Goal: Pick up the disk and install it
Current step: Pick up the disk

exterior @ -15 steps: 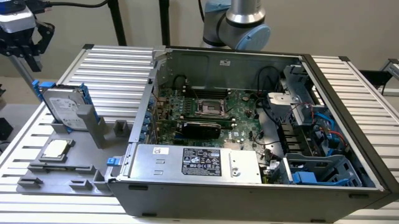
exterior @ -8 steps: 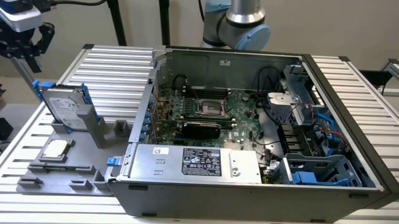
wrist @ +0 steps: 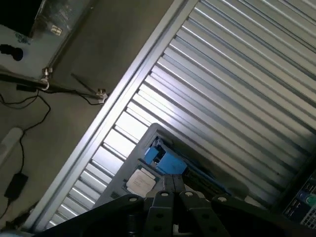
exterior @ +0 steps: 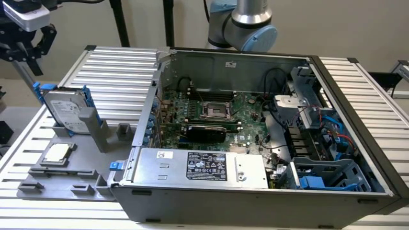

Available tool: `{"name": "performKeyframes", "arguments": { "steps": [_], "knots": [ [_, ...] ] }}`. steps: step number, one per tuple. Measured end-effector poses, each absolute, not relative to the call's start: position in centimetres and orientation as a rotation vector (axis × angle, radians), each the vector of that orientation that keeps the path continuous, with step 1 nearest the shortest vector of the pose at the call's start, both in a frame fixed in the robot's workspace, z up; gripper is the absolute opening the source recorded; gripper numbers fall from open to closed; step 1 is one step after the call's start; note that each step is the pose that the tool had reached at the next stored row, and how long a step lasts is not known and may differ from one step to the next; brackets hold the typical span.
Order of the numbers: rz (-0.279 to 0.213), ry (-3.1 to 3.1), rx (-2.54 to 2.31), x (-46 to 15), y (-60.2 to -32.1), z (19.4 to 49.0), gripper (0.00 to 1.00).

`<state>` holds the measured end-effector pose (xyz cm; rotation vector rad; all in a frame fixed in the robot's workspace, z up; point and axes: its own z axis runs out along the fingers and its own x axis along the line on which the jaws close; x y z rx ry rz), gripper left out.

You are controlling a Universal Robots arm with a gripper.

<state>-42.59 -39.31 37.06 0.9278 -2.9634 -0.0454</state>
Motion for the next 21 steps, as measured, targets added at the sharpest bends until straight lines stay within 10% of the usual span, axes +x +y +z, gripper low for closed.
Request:
{"name": "performKeyframes", "arguments": {
  "steps": [21],
  "knots": [
    [-0.029, -2.729, 1.469, -42.63, -39.31, 36.67, 0.11]
  ]
}}
